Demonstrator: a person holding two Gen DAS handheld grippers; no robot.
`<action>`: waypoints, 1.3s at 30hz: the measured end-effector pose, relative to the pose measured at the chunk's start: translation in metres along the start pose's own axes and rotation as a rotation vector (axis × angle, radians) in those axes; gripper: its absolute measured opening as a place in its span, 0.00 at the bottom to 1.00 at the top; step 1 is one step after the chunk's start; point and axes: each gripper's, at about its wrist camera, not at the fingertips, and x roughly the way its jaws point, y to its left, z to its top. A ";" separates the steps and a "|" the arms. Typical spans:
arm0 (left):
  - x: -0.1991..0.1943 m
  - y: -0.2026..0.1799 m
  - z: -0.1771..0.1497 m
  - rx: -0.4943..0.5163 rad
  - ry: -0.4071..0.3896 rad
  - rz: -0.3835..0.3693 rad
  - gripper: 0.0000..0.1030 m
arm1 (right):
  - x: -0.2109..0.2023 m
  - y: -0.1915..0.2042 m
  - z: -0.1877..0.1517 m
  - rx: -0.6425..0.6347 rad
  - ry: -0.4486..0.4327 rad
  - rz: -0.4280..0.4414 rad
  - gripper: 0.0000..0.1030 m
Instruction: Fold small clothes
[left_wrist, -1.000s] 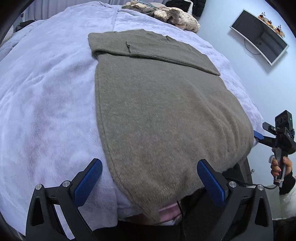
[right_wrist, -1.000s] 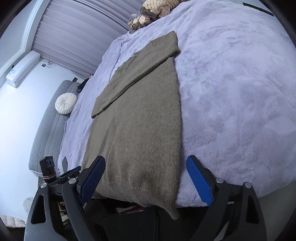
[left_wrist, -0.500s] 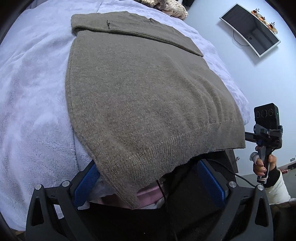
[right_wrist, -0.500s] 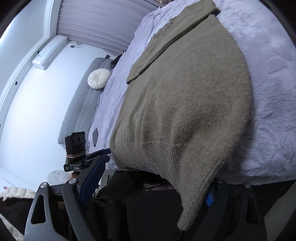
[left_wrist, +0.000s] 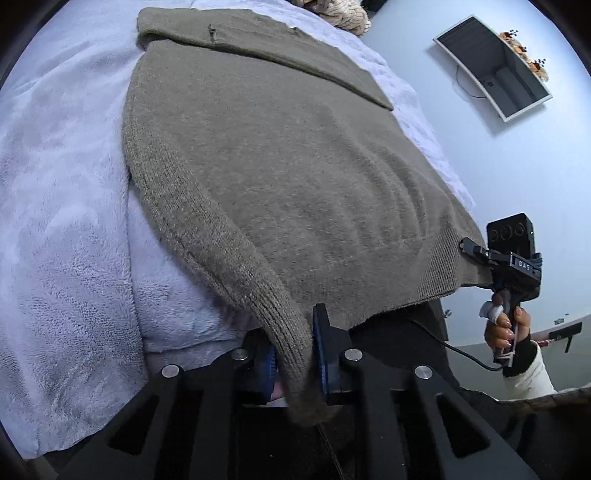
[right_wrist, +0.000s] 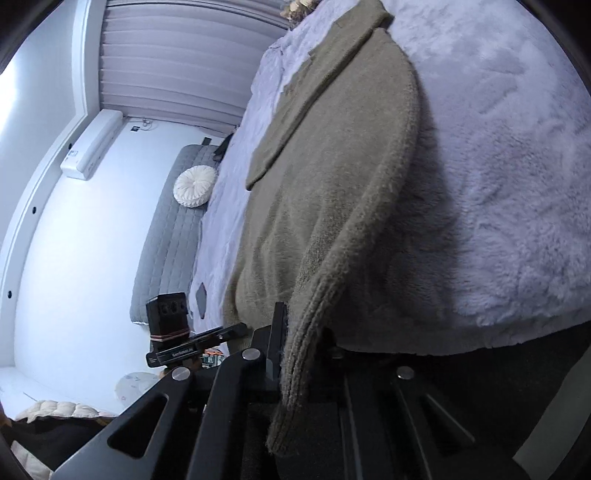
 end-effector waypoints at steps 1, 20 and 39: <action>-0.006 -0.003 0.001 0.013 -0.023 -0.030 0.18 | -0.003 0.003 0.002 -0.008 -0.010 0.033 0.07; -0.091 0.010 0.185 -0.011 -0.487 -0.135 0.18 | 0.027 0.070 0.169 -0.090 -0.166 0.310 0.07; 0.009 0.045 0.241 0.103 -0.247 0.259 0.87 | 0.038 0.003 0.205 -0.014 -0.146 0.393 0.07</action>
